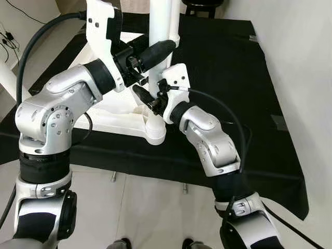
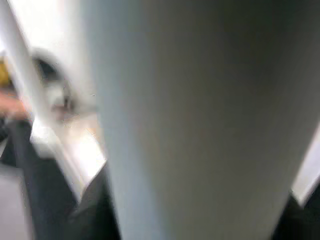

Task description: Building children table

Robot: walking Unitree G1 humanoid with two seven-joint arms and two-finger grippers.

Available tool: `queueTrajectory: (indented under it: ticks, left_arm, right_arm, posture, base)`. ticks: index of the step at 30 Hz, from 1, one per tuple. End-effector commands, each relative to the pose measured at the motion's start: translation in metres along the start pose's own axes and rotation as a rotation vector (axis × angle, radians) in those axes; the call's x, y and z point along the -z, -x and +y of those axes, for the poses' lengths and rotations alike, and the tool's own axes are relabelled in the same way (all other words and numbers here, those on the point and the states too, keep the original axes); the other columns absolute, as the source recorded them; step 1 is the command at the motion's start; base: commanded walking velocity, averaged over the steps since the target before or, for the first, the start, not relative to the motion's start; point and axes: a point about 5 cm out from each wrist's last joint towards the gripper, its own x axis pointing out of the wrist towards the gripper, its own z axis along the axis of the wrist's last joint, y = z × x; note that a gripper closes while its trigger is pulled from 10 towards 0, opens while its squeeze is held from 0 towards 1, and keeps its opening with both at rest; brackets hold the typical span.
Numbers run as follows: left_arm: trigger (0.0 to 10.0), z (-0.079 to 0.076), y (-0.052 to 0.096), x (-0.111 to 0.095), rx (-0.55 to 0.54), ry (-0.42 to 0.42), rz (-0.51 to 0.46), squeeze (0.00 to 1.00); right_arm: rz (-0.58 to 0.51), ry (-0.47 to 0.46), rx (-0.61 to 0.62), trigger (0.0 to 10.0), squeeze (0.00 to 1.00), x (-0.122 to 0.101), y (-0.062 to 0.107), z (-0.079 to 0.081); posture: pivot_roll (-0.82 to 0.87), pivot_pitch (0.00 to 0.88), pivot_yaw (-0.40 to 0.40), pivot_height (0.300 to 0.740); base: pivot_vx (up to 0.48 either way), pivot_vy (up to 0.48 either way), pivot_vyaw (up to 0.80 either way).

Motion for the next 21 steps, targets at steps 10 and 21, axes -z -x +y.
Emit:
queueTrajectory:
  ticks: [10,21]
  left_arm:
    - [0.0,-0.018,-0.008,-0.005,0.101,0.003,-0.023,0.0]
    - [0.0,-0.019,-0.008,-0.005,0.106,0.007,-0.02,0.0]
  right_arm:
    - [-0.01,0.138,-0.414,10.0,0.76,-0.011,0.009,-0.018]
    - [-0.058,0.124,-0.575,6.8,0.0,-0.023,0.001,-0.029]
  posture:
    - [-0.01,0.194,-0.034,0.74]
    - [0.01,0.204,-0.029,0.74]
  base:
    - [0.0,0.0,0.0]
    - [0.0,0.0,0.0]
